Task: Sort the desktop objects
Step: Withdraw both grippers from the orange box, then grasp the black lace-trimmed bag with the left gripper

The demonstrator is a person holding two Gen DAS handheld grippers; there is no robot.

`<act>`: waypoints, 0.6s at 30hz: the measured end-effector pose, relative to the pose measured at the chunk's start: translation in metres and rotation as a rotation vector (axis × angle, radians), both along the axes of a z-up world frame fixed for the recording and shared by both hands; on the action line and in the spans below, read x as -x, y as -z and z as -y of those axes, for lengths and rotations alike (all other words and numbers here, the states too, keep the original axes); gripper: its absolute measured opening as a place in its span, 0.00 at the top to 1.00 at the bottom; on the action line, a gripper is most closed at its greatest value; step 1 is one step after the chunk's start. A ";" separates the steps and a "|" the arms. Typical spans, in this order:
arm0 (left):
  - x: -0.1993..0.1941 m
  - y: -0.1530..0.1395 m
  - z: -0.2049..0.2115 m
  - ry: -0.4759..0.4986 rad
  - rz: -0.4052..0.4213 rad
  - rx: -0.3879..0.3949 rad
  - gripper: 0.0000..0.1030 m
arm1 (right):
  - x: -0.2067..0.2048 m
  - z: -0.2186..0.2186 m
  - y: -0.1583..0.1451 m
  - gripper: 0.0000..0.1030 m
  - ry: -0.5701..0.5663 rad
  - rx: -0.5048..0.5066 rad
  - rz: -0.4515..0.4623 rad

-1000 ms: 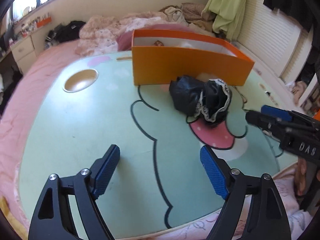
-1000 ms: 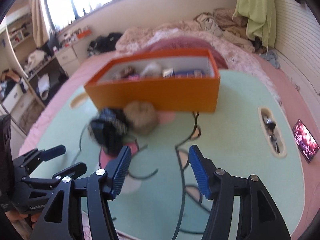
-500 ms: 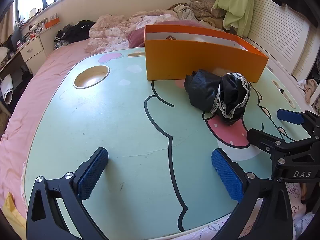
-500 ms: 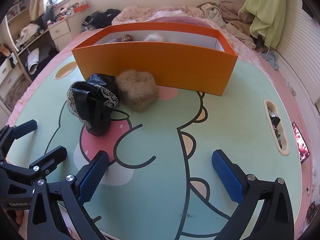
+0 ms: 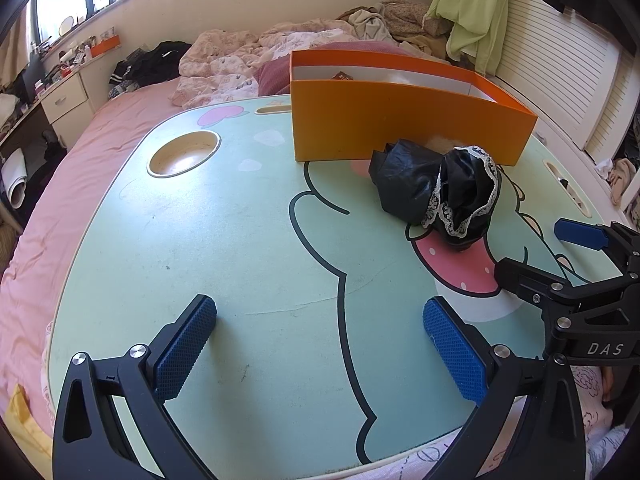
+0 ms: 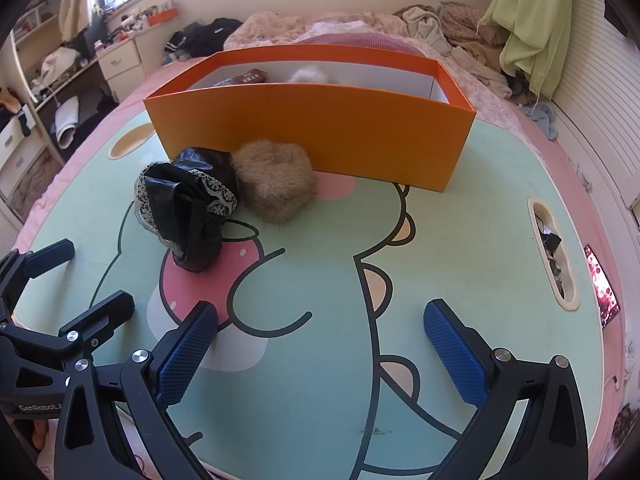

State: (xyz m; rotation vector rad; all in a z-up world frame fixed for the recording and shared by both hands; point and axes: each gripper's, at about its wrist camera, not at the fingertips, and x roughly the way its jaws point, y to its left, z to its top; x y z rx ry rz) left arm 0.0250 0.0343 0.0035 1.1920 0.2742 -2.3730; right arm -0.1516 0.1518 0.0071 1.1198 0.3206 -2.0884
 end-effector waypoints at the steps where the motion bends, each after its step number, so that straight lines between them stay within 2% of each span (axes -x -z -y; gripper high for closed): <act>1: 0.000 0.000 0.000 0.005 -0.002 0.000 0.00 | 0.000 -0.001 0.001 0.00 0.000 0.000 0.000; 5: -0.003 -0.003 0.000 0.046 -0.030 -0.013 0.00 | 0.001 0.000 -0.002 0.00 0.003 0.010 0.003; 7: -0.005 -0.007 0.001 0.050 -0.050 -0.025 0.06 | 0.004 -0.004 -0.004 0.00 0.022 0.038 0.013; 9: -0.008 -0.011 0.001 0.048 -0.064 -0.029 0.21 | 0.004 -0.009 -0.009 0.00 0.058 0.063 0.020; 11: -0.007 -0.019 -0.001 0.074 -0.087 -0.066 0.26 | 0.007 -0.015 -0.009 0.00 0.094 0.075 0.022; 13: -0.001 -0.032 -0.008 0.135 -0.135 -0.119 0.26 | 0.008 -0.016 -0.010 0.00 0.104 0.083 0.025; 14: 0.004 -0.037 -0.012 0.154 -0.150 -0.121 0.26 | 0.007 -0.016 -0.010 0.00 0.104 0.081 0.023; 18: 0.042 -0.051 -0.022 0.181 -0.136 -0.058 0.26 | 0.005 -0.014 -0.011 0.00 0.094 0.071 0.018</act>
